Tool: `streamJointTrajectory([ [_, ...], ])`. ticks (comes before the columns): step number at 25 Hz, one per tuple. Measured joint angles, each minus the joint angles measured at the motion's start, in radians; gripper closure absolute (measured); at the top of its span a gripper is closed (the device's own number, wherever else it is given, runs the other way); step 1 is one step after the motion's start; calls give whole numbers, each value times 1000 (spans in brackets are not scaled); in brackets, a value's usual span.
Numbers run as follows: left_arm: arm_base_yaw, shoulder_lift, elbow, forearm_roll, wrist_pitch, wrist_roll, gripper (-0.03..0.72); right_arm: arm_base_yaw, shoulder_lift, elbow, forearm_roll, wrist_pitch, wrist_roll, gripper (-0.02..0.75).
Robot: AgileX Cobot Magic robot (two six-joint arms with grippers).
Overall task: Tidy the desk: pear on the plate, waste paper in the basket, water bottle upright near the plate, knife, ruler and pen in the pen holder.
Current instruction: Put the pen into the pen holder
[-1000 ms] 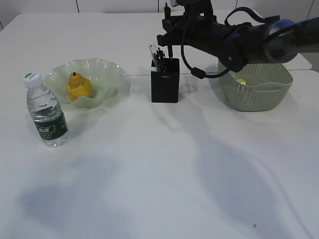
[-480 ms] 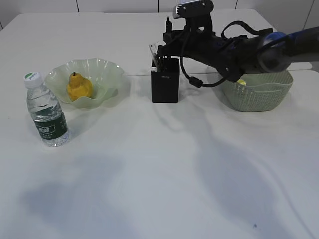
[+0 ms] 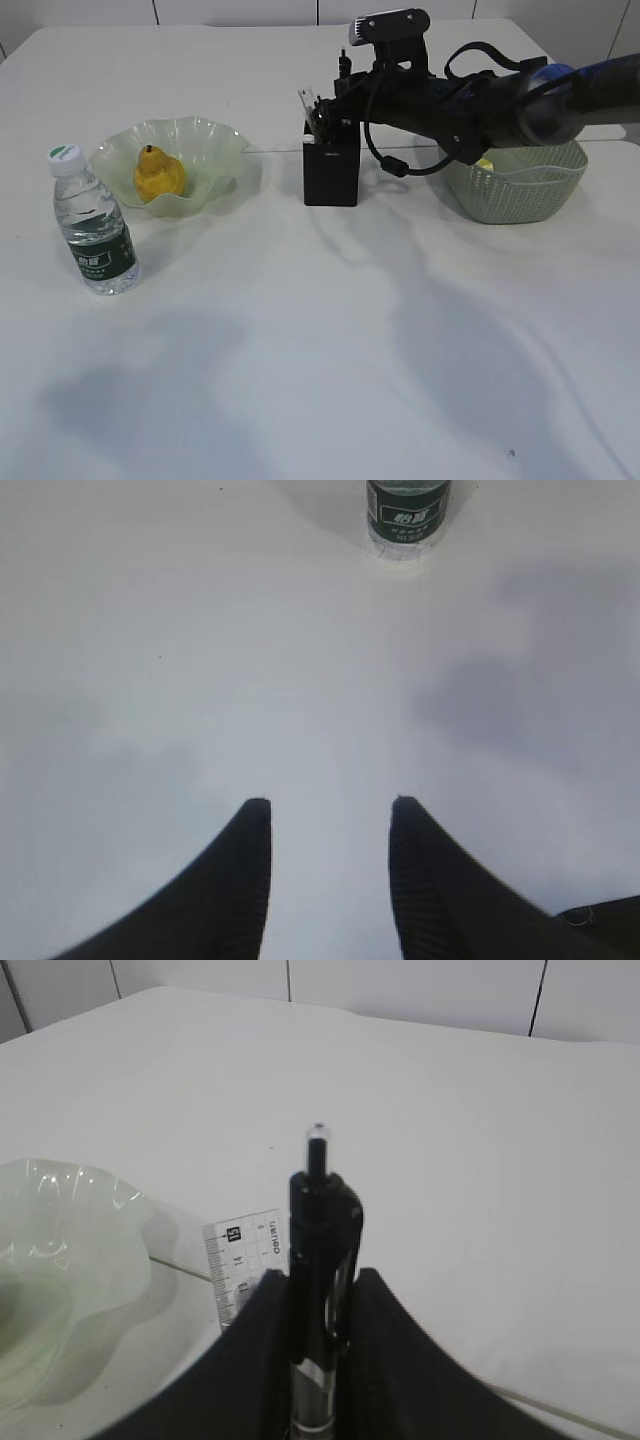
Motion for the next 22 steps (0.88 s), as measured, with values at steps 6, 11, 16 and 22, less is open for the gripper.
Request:
streamJointTrajectory([
  [6,0,0,0,0,0,0,414,0,0,0,-137,5,91,549],
  [11,0,0,0,0,0,0,414,0,0,0,-257,7,206,465],
  [16,0,0,0,0,0,0,414,0,0,0,-272,9,224,451],
  [22,0,0,0,0,-5,0,414,0,-56,0,-291,61,253,447],
])
